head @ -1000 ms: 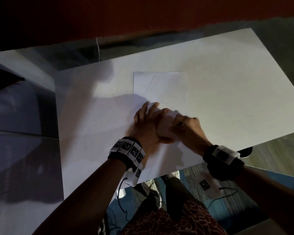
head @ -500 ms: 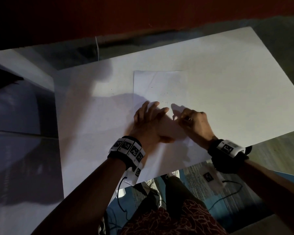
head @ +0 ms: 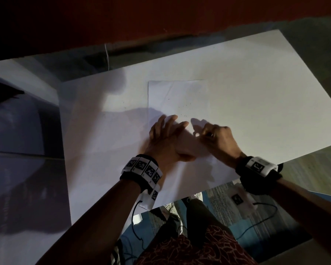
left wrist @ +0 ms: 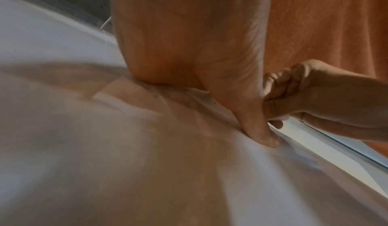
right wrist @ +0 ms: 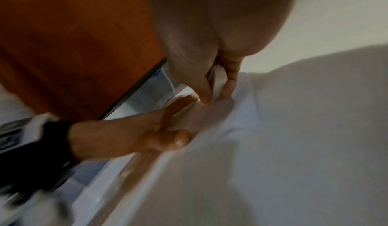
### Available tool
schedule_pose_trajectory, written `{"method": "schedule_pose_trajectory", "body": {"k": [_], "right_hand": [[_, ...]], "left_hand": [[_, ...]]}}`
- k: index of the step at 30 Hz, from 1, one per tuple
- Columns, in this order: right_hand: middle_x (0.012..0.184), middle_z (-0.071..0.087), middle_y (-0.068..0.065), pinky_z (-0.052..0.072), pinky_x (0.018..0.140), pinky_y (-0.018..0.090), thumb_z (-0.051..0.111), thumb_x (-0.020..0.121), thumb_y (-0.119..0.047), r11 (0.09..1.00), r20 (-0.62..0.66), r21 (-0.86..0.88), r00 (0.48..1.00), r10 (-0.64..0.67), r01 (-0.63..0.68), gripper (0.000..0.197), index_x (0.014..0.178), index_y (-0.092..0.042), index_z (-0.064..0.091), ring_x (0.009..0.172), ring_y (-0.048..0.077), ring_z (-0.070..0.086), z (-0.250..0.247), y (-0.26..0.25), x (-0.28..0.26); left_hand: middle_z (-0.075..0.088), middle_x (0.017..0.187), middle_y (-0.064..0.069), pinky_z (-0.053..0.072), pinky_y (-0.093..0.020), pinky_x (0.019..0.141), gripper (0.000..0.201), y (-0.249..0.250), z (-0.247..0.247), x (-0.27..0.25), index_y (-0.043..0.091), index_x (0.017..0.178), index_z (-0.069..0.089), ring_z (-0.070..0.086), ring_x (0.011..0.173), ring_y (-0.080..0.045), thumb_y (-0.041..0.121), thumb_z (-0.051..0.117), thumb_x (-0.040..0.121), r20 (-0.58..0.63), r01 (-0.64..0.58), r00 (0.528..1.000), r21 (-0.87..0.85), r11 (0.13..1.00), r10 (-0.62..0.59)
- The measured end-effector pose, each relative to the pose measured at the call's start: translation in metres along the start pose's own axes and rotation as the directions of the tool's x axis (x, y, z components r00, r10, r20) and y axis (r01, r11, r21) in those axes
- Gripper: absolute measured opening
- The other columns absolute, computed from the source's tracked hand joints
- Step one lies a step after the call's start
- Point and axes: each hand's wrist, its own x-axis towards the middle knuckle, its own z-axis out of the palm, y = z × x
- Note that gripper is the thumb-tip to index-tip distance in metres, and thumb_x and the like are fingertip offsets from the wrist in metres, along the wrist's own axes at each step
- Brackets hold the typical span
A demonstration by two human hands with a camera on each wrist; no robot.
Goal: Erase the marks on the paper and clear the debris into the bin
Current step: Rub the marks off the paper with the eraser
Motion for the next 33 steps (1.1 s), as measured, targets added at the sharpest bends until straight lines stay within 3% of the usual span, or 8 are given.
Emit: {"method": "schedule_pose_trajectory", "body": {"k": [6,9,13,17,22,26,30,33], "right_hand": [[0.075,0.062,0.0,0.045,0.059,0.033,0.067,0.086,-0.017,0.996,0.116,-0.064,0.991,-0.062,0.069,0.011,0.078,-0.015,0.06,0.066,0.021,0.058,0.012,-0.006,-0.015],[0.074,0.063,0.001,0.045,0.061,0.035,0.065,0.085,-0.014,1.0,-0.052,0.001,0.998,0.02,-0.02,0.014,0.073,-0.012,0.059,0.067,0.021,0.059,0.0,-0.001,-0.001],[0.074,0.058,0.0,0.042,0.057,0.031,0.067,0.085,-0.015,0.994,0.093,-0.056,0.992,-0.088,0.094,0.012,0.078,-0.014,0.058,0.064,0.019,0.052,0.016,-0.011,-0.023],[0.072,0.063,0.001,0.044,0.058,0.029,0.064,0.086,-0.018,0.999,-0.035,0.001,0.998,0.043,-0.043,0.015,0.073,-0.016,0.059,0.065,0.017,0.059,0.0,-0.001,-0.004],[0.075,0.062,-0.001,0.04,0.059,0.026,0.066,0.086,-0.019,0.998,0.096,-0.062,0.995,-0.017,0.023,0.009,0.079,-0.018,0.061,0.067,0.016,0.057,0.017,-0.01,-0.023],[0.073,0.062,0.0,0.044,0.059,0.031,0.063,0.087,-0.017,0.996,-0.053,0.024,0.995,0.084,-0.083,0.014,0.074,-0.014,0.059,0.067,0.016,0.058,0.007,-0.004,-0.01],[0.077,0.063,0.0,0.04,0.06,0.027,0.065,0.088,-0.018,0.998,0.101,-0.052,0.995,-0.017,0.022,0.011,0.078,-0.015,0.06,0.068,0.019,0.058,0.016,-0.015,-0.021],[0.085,0.072,0.001,0.047,0.066,0.026,0.066,0.087,-0.016,1.0,-0.085,0.008,0.996,0.008,-0.008,0.006,0.081,-0.013,0.066,0.076,0.017,0.066,-0.004,-0.004,0.004]], "left_hand": [[-0.012,0.167,0.013,0.005,-0.052,0.125,0.123,0.002,-0.005,-0.001,0.049,0.158,0.009,-0.022,0.154,-0.022,0.096,0.054,0.053,0.03,-0.007,1.0,0.012,1.0,0.007],[-0.013,0.166,0.017,0.003,-0.048,0.125,0.121,0.004,-0.009,-0.002,0.049,0.158,0.012,-0.023,0.154,-0.019,0.086,0.071,0.058,0.063,0.007,0.998,-0.038,0.999,-0.004],[-0.014,0.166,0.016,0.006,-0.051,0.126,0.126,0.001,-0.003,-0.002,0.049,0.159,0.008,-0.023,0.154,-0.021,0.099,0.047,0.051,0.032,-0.009,0.999,-0.011,1.0,0.009],[-0.013,0.167,0.016,0.0,-0.047,0.124,0.121,0.001,-0.007,-0.001,0.051,0.158,0.012,-0.025,0.153,-0.018,0.088,0.068,0.058,0.06,0.0,0.998,-0.035,0.999,0.002],[-0.013,0.167,0.015,0.001,-0.05,0.124,0.122,0.0,-0.005,0.0,0.05,0.158,0.009,-0.024,0.154,-0.021,0.096,0.058,0.056,0.045,-0.019,0.999,-0.012,1.0,0.019],[-0.012,0.167,0.016,0.003,-0.051,0.124,0.121,-0.001,-0.006,0.0,0.051,0.157,0.01,-0.021,0.155,-0.022,0.09,0.068,0.057,0.044,-0.01,0.999,-0.003,1.0,0.01],[-0.012,0.167,0.016,0.003,-0.051,0.125,0.122,-0.002,-0.004,0.0,0.051,0.157,0.009,-0.022,0.154,-0.022,0.095,0.059,0.055,0.036,-0.021,0.999,0.008,1.0,0.02],[-0.009,0.167,0.014,0.003,-0.048,0.124,0.12,0.0,-0.007,0.0,0.051,0.156,0.012,-0.02,0.154,-0.021,0.091,0.066,0.057,0.039,-0.017,0.999,0.011,1.0,0.017]]}}
